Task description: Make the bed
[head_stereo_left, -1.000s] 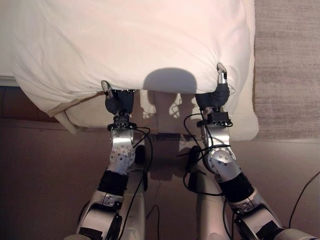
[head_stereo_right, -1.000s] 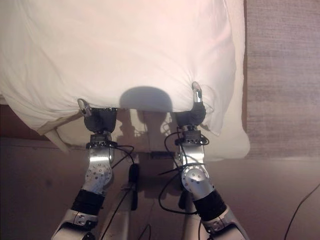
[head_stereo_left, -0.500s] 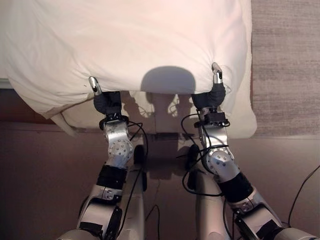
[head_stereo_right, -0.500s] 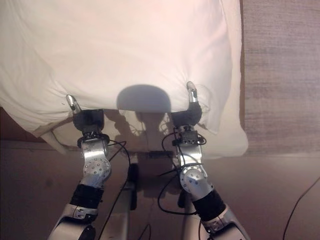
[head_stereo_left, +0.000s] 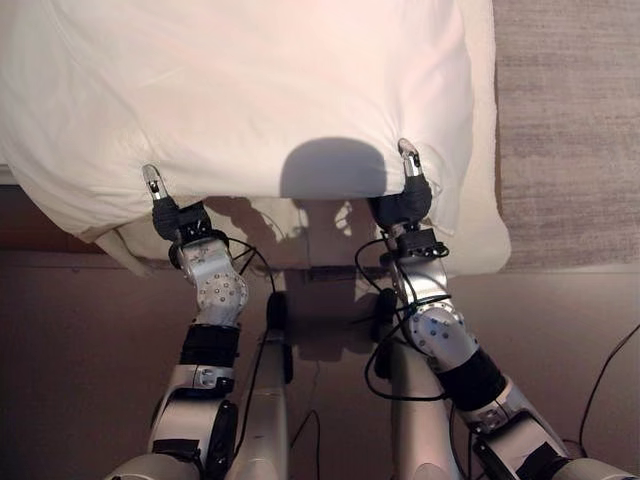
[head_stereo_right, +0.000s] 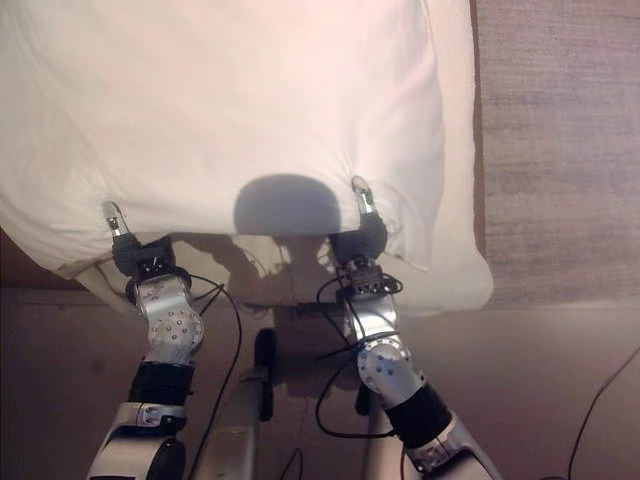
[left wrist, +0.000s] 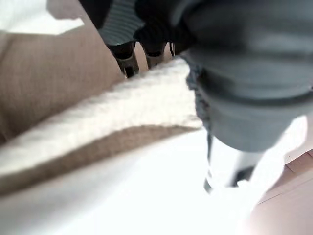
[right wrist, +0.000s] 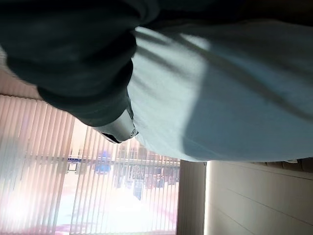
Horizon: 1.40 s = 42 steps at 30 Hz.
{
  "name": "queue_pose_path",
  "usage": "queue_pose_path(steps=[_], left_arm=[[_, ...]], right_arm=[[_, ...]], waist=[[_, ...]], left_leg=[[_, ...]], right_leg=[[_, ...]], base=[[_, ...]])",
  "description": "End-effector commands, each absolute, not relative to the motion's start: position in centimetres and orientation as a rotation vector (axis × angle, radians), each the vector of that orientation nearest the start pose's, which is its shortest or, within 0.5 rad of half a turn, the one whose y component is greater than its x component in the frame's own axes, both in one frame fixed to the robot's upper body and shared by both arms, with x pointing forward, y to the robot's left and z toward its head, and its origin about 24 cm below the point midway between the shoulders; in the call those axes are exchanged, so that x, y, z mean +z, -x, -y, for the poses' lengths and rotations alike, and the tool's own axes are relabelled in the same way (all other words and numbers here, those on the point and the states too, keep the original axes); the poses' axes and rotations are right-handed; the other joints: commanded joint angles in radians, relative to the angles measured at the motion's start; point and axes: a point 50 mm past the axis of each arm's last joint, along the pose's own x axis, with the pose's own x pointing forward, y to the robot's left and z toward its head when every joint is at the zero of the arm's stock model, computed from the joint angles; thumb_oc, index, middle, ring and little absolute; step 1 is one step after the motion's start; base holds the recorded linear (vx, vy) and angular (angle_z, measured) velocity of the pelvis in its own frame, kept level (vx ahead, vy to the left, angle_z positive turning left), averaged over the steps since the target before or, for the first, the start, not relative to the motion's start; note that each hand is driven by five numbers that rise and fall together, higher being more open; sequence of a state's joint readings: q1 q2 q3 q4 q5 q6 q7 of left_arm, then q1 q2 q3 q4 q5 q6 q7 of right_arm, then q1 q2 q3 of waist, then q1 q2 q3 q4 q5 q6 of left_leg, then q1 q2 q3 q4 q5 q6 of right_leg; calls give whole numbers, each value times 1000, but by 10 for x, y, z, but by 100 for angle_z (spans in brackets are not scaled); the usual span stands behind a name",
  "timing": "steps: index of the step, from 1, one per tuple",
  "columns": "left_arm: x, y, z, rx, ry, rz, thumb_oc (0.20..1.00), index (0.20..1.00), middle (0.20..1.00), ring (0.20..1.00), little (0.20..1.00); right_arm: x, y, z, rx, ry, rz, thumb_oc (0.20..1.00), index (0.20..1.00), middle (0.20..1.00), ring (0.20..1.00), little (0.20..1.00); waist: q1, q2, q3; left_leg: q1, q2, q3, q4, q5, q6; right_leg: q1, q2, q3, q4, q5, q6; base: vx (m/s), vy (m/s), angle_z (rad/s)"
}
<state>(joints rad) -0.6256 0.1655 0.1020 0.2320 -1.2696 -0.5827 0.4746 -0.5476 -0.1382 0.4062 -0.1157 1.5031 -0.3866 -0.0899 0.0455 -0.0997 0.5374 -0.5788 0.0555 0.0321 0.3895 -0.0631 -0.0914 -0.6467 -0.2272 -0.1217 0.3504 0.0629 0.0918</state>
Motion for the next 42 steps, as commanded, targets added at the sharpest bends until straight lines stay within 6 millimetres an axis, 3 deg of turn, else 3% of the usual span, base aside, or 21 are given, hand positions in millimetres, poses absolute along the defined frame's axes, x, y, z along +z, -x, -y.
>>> queue_pose_path(steps=[1,9,12,15,17,18,20,22,23,24,26,27,29,31,32,33,35,36,37,39,42], left_arm=[[169,-310,-281,740,1348,764,200,200,200,200,200],[147,-309,-258,640,1270,663,200,200,200,200,200],[134,-304,-251,588,1260,638,200,200,200,200,200],[129,-300,-244,538,1284,647,200,200,200,200,200],[127,-294,-244,526,1283,671,200,200,200,200,200],[123,-290,-246,533,1285,670,200,200,200,200,200],[128,-284,-249,506,1269,713,200,200,200,200,200],[131,-280,-252,488,1249,739,200,200,200,200,200],[134,-277,-253,478,1232,754,200,200,200,200,200],[135,-275,-256,467,1231,772,200,200,200,200,200],[132,-275,-257,460,1253,778,200,200,200,200,200],[132,-280,-251,408,1258,765,200,200,200,200,200],[139,-281,-247,340,1233,775,200,200,200,200,200],[139,-279,-247,324,1219,773,200,200,200,200,200],[133,-279,-245,309,1191,744,200,200,200,200,200],[134,-276,-246,295,1146,739,200,200,200,200,200],[133,-273,-246,265,1112,729,200,200,200,200,200],[133,-273,-246,265,1111,729,200,200,200,200,200],[125,-276,-236,254,1121,668,200,200,200,200,200],[119,-277,-226,229,1108,607,200,200,200,200,200],[108,-278,-213,213,1124,540,200,200,200,200,200]], right_arm=[[232,-261,117,579,-1334,732,200,200,200,200,200],[223,-265,139,423,-1277,775,200,200,200,200,200],[211,-267,159,305,-1202,771,200,200,200,200,200],[197,-270,173,195,-1125,740,200,200,200,200,200],[187,-273,180,121,-1078,707,200,200,200,200,200],[183,-273,185,73,-1036,697,200,200,200,200,200],[170,-275,197,-58,-985,664,200,200,200,200,200],[165,-272,210,-185,-903,669,200,200,200,200,200],[165,-271,215,-253,-864,680,200,200,200,200,200],[167,-271,221,-281,-847,697,200,200,200,200,200],[164,-272,224,-307,-842,690,200,200,200,200,200],[158,-272,233,-409,-771,678,200,200,200,200,200],[152,-271,242,-523,-690,664,200,200,200,200,200],[148,-271,242,-555,-678,656,200,200,200,200,200],[136,-277,236,-573,-652,585,200,200,200,200,200],[130,-280,233,-578,-633,553,200,200,200,200,200],[117,-279,234,-573,-641,504,200,200,200,200,200],[117,-279,234,-572,-642,504,200,200,200,200,200],[104,-279,230,-584,-660,448,200,200,200,200,200],[94,-277,224,-581,-731,411,200,200,200,200,200],[87,-275,216,-538,-721,386,200,200,200,200,200]], waist=[[-33,53,-104],[-43,84,-134],[-43,78,-144],[-29,64,-119],[-13,43,-120],[-18,39,-124],[-22,34,-133],[-7,39,-154],[7,45,-164],[5,53,-163],[4,56,-162],[1,54,-155],[2,49,-152],[1,49,-155],[4,50,-169],[19,51,-176],[13,49,-176],[12,46,-180],[2,51,-173],[5,40,-166],[-5,35,-161]], left_leg=[[-21,-54,15,-109,81,55],[77,-33,-3,-190,123,23],[120,-15,-12,-204,148,-10],[116,-12,-44,-109,206,-67],[131,-28,-105,-85,196,-57],[150,7,-93,-103,179,-43],[195,128,-69,-207,230,-46],[247,167,-127,-362,257,-53],[254,158,-210,-401,268,-54],[255,137,-237,-374,236,-44],[242,125,-221,-347,201,-38],[218,43,-190,-262,110,-5],[167,-50,-157,-128,34,20],[153,-76,-136,-97,10,38],[149,-100,-84,-74,-19,68],[146,-96,-51,-61,-31,73],[149,-113,-39,-75,-25,91],[144,-117,-38,-78,-20,92],[170,-135,-15,-124,-5,104],[199,-143,6,-172,11,98],[240,-162,8,-241,44,102]], right_leg=[[25,50,-22,-16,-42,29],[111,85,-32,-62,-60,17],[180,102,-51,-83,-85,1],[254,97,-70,-110,-101,-19],[270,95,-62,-112,-103,-22],[274,92,-59,-104,-115,-20],[273,82,-52,-99,-115,-8],[264,75,-32,-111,-108,14],[252,75,-8,-121,-91,28],[236,67,13,-120,-75,38],[215,54,25,-114,-60,51],[237,-9,50,-167,4,82],[274,-70,53,-255,81,106],[281,-96,54,-292,144,118],[282,-145,19,-375,239,134],[296,-154,-52,-415,248,131],[296,-93,-47,-340,145,99],[287,-97,-45,-335,145,100],[258,33,-22,-234,37,62],[278,82,-57,-199,-17,39],[274,194,3,-147,-55,16]], base=[[5,-56,-6],[44,-108,-7],[75,-194,0],[26,-147,16],[40,-51,22],[36,-11,3],[61,104,4],[90,277,16],[4,393,2],[-82,433,-7],[-76,405,-36],[-50,583,-39],[-34,696,2],[-2,522,14],[-11,630,-3],[-26,804,-27],[-52,399,-55],[-104,408,-43],[-103,377,-22],[-99,302,-5],[-35,90,-3]])
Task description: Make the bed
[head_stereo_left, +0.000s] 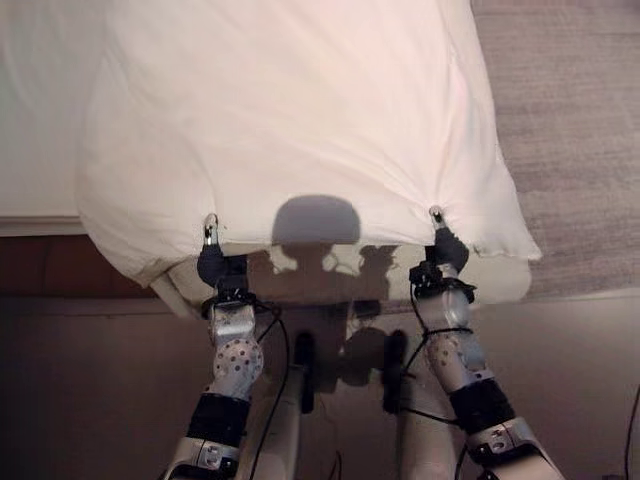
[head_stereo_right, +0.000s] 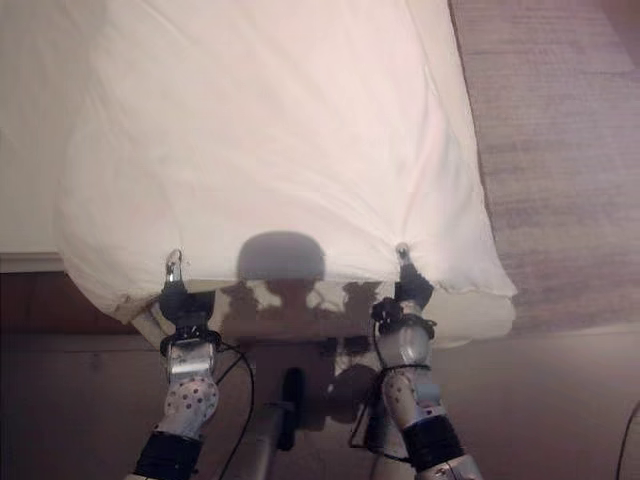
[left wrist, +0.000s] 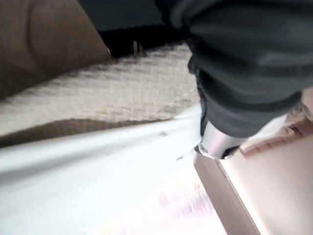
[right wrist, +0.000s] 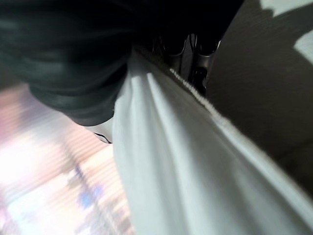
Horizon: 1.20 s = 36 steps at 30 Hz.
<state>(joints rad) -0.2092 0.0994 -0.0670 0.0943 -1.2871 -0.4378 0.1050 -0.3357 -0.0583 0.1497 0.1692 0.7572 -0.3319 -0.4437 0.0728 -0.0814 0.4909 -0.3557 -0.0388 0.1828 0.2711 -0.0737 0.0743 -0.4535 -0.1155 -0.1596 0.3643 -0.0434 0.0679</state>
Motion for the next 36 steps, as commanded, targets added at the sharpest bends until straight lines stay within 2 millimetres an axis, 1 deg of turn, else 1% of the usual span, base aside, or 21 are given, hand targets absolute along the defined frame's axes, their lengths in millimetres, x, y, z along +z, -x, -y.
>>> queue_pose_path(steps=[1,3,7,8,9,10,11,14,15,16,17,20,21,25,26,29,31,32,33,34,36], left_arm=[[103,-278,-209,215,1122,511,200,200,200,200,200],[94,-278,-200,213,1131,459,200,200,200,200,200],[79,-270,-194,229,1182,416,200,200,200,200,200],[75,-269,-191,241,1185,400,200,200,200,200,200],[75,-269,-191,241,1185,400,200,200,200,200,200],[78,-272,-184,214,1179,389,200,200,200,200,200],[78,-270,-183,211,1190,392,200,200,200,200,200],[73,-267,-185,250,1204,382,200,200,200,200,200],[73,-267,-185,250,1204,382,200,200,200,200,200],[72,-267,-188,267,1205,387,200,200,200,200,200],[74,-267,-190,272,1188,398,200,200,200,200,200],[80,-265,-198,290,1159,441,200,200,200,200,200],[83,-265,-200,289,1146,456,200,200,200,200,200],[84,-263,-207,310,1127,472,200,200,200,200,200],[84,-264,-208,306,1124,473,200,200,200,200,200],[86,-268,-206,281,1117,472,200,200,200,200,200],[91,-273,-204,254,1100,476,200,200,200,200,200],[91,-272,-204,252,1086,474,200,200,200,200,200],[89,-272,-205,261,1081,471,200,200,200,200,200],[89,-272,-206,266,1084,471,200,200,200,200,200],[89,-271,-208,260,1041,463,200,200,200,200,200]], right_arm=[[82,-273,217,-536,-709,373,200,200,200,200,200],[79,-268,220,-518,-679,369,200,200,200,200,200],[71,-262,224,-488,-621,333,200,200,200,200,200],[72,-263,229,-496,-587,333,200,200,200,200,200],[72,-263,229,-497,-586,333,200,200,200,200,200],[76,-261,235,-487,-541,338,200,200,200,200,200],[76,-260,236,-483,-526,340,200,200,200,200,200],[72,-261,233,-486,-535,324,200,200,200,200,200],[72,-261,233,-486,-535,324,200,200,200,200,200],[70,-261,233,-487,-538,317,200,200,200,200,200],[68,-260,235,-488,-521,308,200,200,200,200,200],[63,-257,239,-505,-527,294,200,200,200,200,200],[61,-257,241,-511,-514,289,200,200,200,200,200],[57,-255,245,-536,-523,274,200,200,200,200,200],[57,-255,246,-538,-519,272,200,200,200,200,200],[60,-257,242,-516,-510,278,200,200,200,200,200],[60,-258,238,-526,-532,283,200,200,200,200,200],[59,-261,234,-532,-546,279,200,200,200,200,200],[60,-264,228,-521,-565,280,200,200,200,200,200],[62,-268,221,-499,-569,280,200,200,200,200,200],[61,-272,211,-456,-554,260,200,200,200,200,200]], waist=[[-39,21,-115],[-55,40,-118],[-63,58,-135],[-63,77,-134],[-64,78,-135],[-70,96,-110],[-68,100,-103],[-68,93,-113],[-68,93,-113],[-68,77,-120],[-64,66,-124],[-53,40,-138],[-50,45,-144],[-34,64,-155],[-30,71,-156],[-27,52,-149],[-19,34,-135],[-13,36,-136],[-13,39,-134],[-7,39,-137],[-7,38,-151]], left_leg=[[32,-74,-154,-141,65,-64],[49,-89,-176,-164,78,-57],[39,-93,-166,-148,85,-64],[6,-91,-143,-87,105,-107],[3,-91,-145,-82,103,-107],[-65,-74,-101,67,191,-197],[-77,-77,-109,93,199,-212],[-57,-44,-107,71,139,-155],[-56,-44,-107,70,139,-154],[-45,2,-150,44,109,-126],[-34,34,-193,10,114,-121],[10,174,-318,-145,212,-137],[25,209,-330,-197,240,-144],[72,277,-344,-312,303,-193],[80,279,-345,-321,303,-200],[39,152,-321,-143,137,-173],[-11,73,-306,-24,68,-154],[-10,45,-300,-17,40,-125],[-10,23,-286,-8,31,-111],[-12,17,-268,-8,24,-100],[-14,1,-253,-13,27,-80]], right_leg=[[78,132,100,-156,45,30],[64,185,183,-135,36,10],[116,146,157,-225,62,12],[146,124,138,-262,63,8],[147,124,136,-263,63,7],[175,103,108,-266,48,-15],[178,105,100,-254,42,-24],[164,102,80,-216,20,-27],[164,102,80,-215,19,-27],[158,87,87,-200,10,-25],[158,75,94,-198,7,-20],[129,47,111,-150,-14,-19],[114,45,107,-123,-24,-15],[79,26,110,-60,-43,9],[77,10,111,-57,-39,23],[111,-113,116,-158,72,98],[146,-170,124,-261,155,117],[160,-202,122,-302,206,123],[154,-226,129,-328,272,123],[152,-239,110,-362,295,119],[162,-223,80,-370,263,106]], base=[[0,0,0],[31,-38,-8],[1,-102,0],[-18,-86,-1],[-65,-197,10],[-58,-149,21],[-69,-204,44],[-15,-107,63],[7,-47,56],[11,-6,12],[14,19,-7],[24,142,-2],[23,255,8],[2,279,-11],[-53,654,-27],[-70,692,-13],[-15,596,24],[-1,631,30],[-7,647,24],[-17,416,14],[1,488,-18]])
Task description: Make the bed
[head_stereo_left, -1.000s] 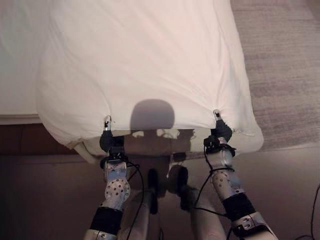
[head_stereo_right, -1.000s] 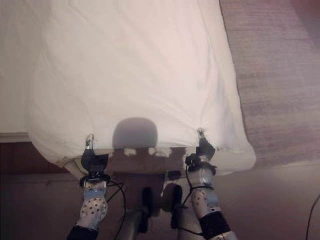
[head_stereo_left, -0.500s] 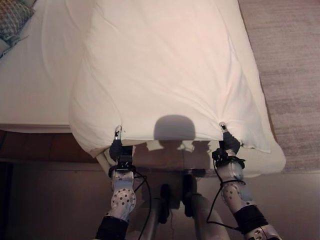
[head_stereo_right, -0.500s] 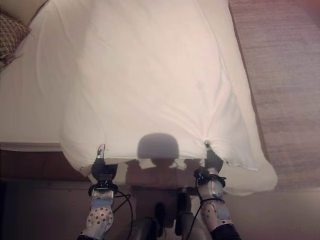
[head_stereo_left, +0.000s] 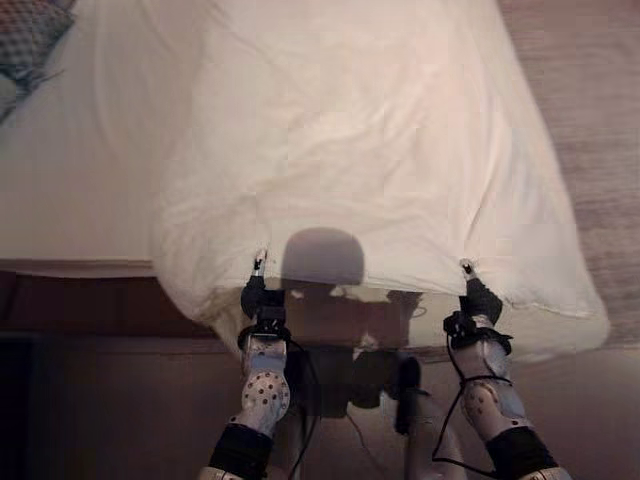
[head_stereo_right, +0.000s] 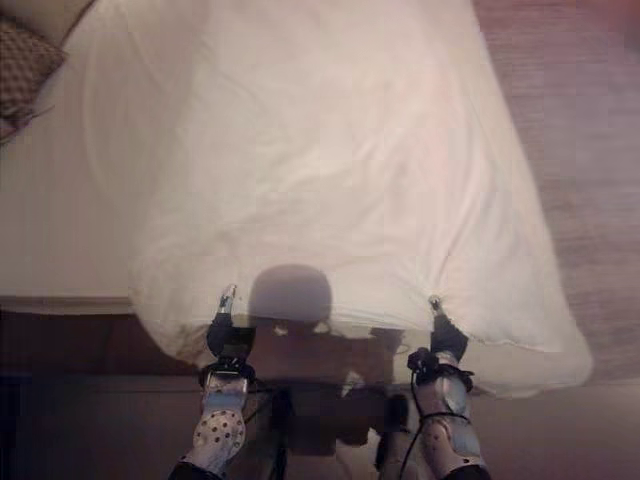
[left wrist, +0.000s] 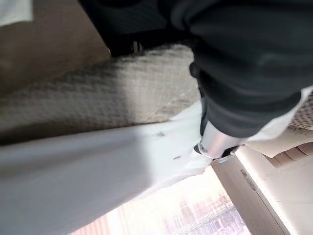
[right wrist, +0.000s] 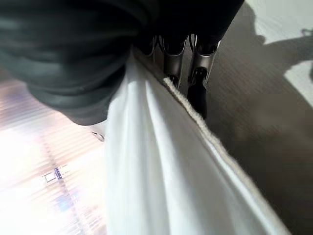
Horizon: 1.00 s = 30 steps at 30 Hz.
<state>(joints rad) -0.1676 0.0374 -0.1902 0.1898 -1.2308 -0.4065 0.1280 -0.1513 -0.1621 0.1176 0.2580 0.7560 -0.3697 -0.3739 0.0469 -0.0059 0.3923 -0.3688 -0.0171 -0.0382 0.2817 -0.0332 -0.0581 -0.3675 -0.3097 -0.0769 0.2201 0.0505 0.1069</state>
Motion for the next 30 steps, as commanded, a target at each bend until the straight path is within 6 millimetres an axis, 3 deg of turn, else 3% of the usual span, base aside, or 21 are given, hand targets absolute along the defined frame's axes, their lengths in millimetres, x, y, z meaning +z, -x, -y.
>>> queue_pose_path(steps=[1,3,6,7,8,11,16,18,19,20,22,23,25,28,29,30], left_arm=[[90,-271,-208,258,1036,465,200,200,200,200,200],[89,-271,-208,254,1020,453,200,200,200,200,200],[80,-266,-207,289,1013,413,200,200,200,200,200],[80,-266,-207,290,1013,413,200,200,200,200,200],[75,-265,-202,293,994,380,200,200,200,200,200],[65,-262,-198,315,1002,342,200,200,200,200,200],[51,-260,-184,325,1068,272,200,200,200,200,200],[52,-264,-175,298,1068,260,200,200,200,200,200],[52,-264,-175,298,1068,260,200,200,200,200,200],[54,-266,-169,286,1093,262,200,200,200,200,200],[54,-266,-171,302,1101,275,200,200,200,200,200],[53,-266,-174,328,1097,276,200,200,200,200,200],[54,-264,-181,355,1084,291,200,200,200,200,200],[62,-262,-194,405,1031,345,200,200,200,200,200],[63,-262,-198,427,1019,350,200,200,200,200,200],[63,-262,-198,428,1019,350,200,200,200,200,200]], right_arm=[[61,-270,212,-451,-552,264,200,200,200,200,200],[59,-268,212,-438,-563,262,200,200,200,200,200],[55,-264,208,-419,-569,261,200,200,200,200,200],[55,-264,208,-419,-569,261,200,200,200,200,200],[52,-262,207,-404,-566,253,200,200,200,200,200],[54,-264,202,-350,-553,250,200,200,200,200,200],[43,-260,211,-349,-511,186,200,200,200,200,200],[40,-256,222,-379,-492,180,200,200,200,200,200],[41,-256,222,-379,-492,180,200,200,200,200,200],[40,-252,232,-414,-469,186,200,200,200,200,200],[37,-251,233,-418,-443,175,200,200,200,200,200],[34,-251,233,-424,-435,161,200,200,200,200,200],[33,-251,234,-431,-426,157,200,200,200,200,200],[34,-252,237,-435,-390,157,200,200,200,200,200],[34,-253,238,-446,-395,158,200,200,200,200,200],[34,-253,238,-446,-395,159,200,200,200,200,200]], waist=[[11,-36,-56],[-1,-44,-55],[1,-59,-53],[0,-60,-52],[-14,-63,-48],[-7,-65,-47],[-18,-11,-80],[-33,8,-57],[-34,10,-57],[-41,23,-28],[-36,19,-22],[-40,12,-29],[-37,-9,-40],[-14,-18,-58],[-13,-12,-60],[-14,-12,-60]], left_leg=[[-4,-29,-33,-37,-4,58],[5,-62,-28,-79,13,67],[35,-90,-11,-165,41,71],[39,-90,-11,-168,42,71],[65,-116,-13,-197,49,70],[81,-116,18,-216,58,76],[91,-100,80,-215,57,65],[49,-110,112,-80,52,19],[45,-109,111,-72,48,19],[10,-90,160,32,75,-40],[5,-101,121,68,64,-40],[11,-73,124,54,43,-18],[35,27,89,-9,35,1],[55,141,-62,-224,150,-5],[63,177,-74,-288,192,-21],[68,178,-73,-297,197,-22]], right_leg=[[76,4,22,-194,123,54],[53,141,63,-131,27,26],[31,275,-18,-45,-42,-7],[32,274,-18,-41,-45,-7],[33,344,19,-29,-64,-21],[60,345,-27,-73,-49,-38],[89,316,-17,-165,-23,-26],[100,295,-28,-165,-29,-35],[100,296,-30,-165,-29,-35],[110,279,-48,-143,-38,-48],[105,278,-48,-114,-47,-55],[97,274,-46,-99,-57,-55],[91,254,-32,-85,-70,-54],[49,258,-11,-55,-78,-50],[36,256,-12,-40,-82,-47],[36,256,-12,-38,-84,-47]], base=[[-13,586,-18],[-47,324,17],[-22,185,-10],[29,104,-23],[33,82,-14],[19,53,-1],[47,-35,-55],[3,-87,5],[-22,-118,32],[-18,-98,47],[-12,-112,46],[5,-77,34],[41,-17,13],[27,81,-3],[-2,115,-5],[-31,293,-9]])
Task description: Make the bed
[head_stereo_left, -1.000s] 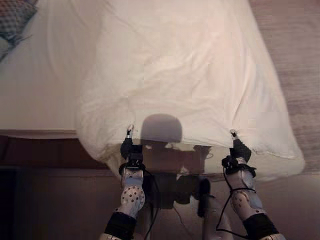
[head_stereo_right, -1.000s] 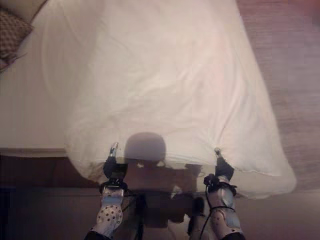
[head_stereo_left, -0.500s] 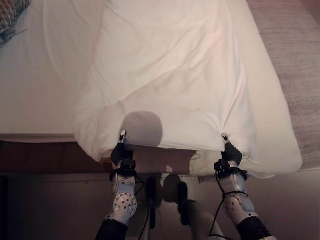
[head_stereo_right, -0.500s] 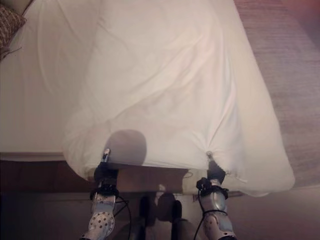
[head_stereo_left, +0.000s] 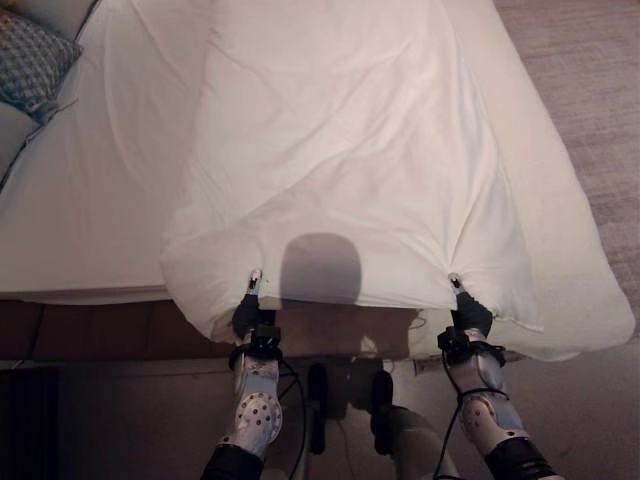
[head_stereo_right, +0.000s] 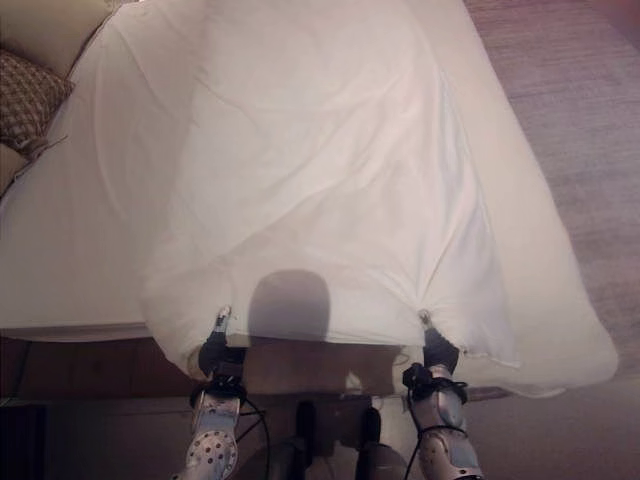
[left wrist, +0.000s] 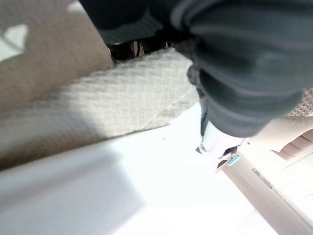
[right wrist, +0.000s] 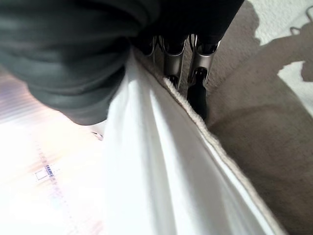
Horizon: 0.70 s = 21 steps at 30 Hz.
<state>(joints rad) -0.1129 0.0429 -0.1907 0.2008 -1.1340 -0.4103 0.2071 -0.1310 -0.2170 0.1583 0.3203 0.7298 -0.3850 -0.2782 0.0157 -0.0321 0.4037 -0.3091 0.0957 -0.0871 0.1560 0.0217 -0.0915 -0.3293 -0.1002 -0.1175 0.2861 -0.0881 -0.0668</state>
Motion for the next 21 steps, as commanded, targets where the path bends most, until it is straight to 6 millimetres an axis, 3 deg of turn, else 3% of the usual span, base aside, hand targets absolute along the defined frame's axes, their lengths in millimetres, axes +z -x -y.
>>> queue_pose_path(steps=[1,4,5,6,8,9,16,17,19,20,21], left_arm=[[66,-264,-202,447,985,364,200,200,200,200,200],[66,-266,-205,471,978,370,200,200,200,200,200],[67,-268,-208,519,974,368,200,200,200,200,200],[69,-270,-212,560,917,369,200,200,200,200,200],[69,-270,-211,560,917,369,200,200,200,200,200],[69,-268,-218,638,851,370,200,200,200,200,200],[64,-263,-240,859,744,367,200,200,200,200,200],[58,-259,-249,928,647,341,200,200,200,200,200],[40,-254,-253,1000,675,270,200,200,200,200,200],[40,-254,-253,1000,675,270,200,200,200,200,200],[19,-251,-254,1018,598,158,200,200,200,200,200]], right_arm=[[37,-253,244,-469,-399,175,200,200,200,200,200],[37,-258,241,-463,-402,169,200,200,200,200,200],[39,-261,238,-457,-393,170,200,200,200,200,200],[39,-263,240,-459,-361,164,200,200,200,200,200],[39,-263,240,-458,-361,165,200,200,200,200,200],[40,-265,238,-454,-333,164,200,200,200,200,200],[30,-270,222,-417,-264,116,200,200,200,200,200],[21,-269,218,-397,-215,73,200,200,200,200,200],[6,-267,215,-376,-148,-4,200,200,200,200,200],[6,-267,215,-376,-148,-4,200,200,200,200,200],[-9,-264,212,-369,-136,-76,200,200,200,200,200]], waist=[[5,30,-75],[24,47,-68],[29,52,-54],[34,50,-39],[33,50,-41],[37,42,-35],[57,24,-12],[65,13,-12],[72,6,-7],[72,6,-7],[74,2,-6]], left_leg=[[2,125,80,-243,145,-16],[13,112,46,-243,149,-23],[12,89,67,-243,138,-22],[-16,31,94,-171,113,-7],[-22,31,94,-167,112,-7],[-53,-16,108,-95,77,7],[-101,-69,108,-38,35,28],[-110,-74,108,-34,33,30],[-114,-76,103,-40,41,28],[-114,-76,102,-40,41,28],[-112,-72,99,-52,48,26]], right_leg=[[-29,9,3,-74,46,146],[-55,11,3,-61,64,161],[-66,-25,12,-82,100,191],[-47,-79,18,-125,142,218],[-50,-80,19,-127,145,218],[-26,-130,16,-189,185,231],[0,-174,27,-305,254,249],[1,-179,25,-323,265,255],[-4,-182,17,-318,268,256],[-4,-182,17,-318,268,256],[-7,-180,12,-316,266,256]], base=[[-37,318,-6],[-69,346,6],[-80,564,-9],[-84,567,-14],[3,294,-1],[23,314,27],[14,238,5],[11,44,-1],[5,23,-1],[0,0,0],[4,-36,6]])
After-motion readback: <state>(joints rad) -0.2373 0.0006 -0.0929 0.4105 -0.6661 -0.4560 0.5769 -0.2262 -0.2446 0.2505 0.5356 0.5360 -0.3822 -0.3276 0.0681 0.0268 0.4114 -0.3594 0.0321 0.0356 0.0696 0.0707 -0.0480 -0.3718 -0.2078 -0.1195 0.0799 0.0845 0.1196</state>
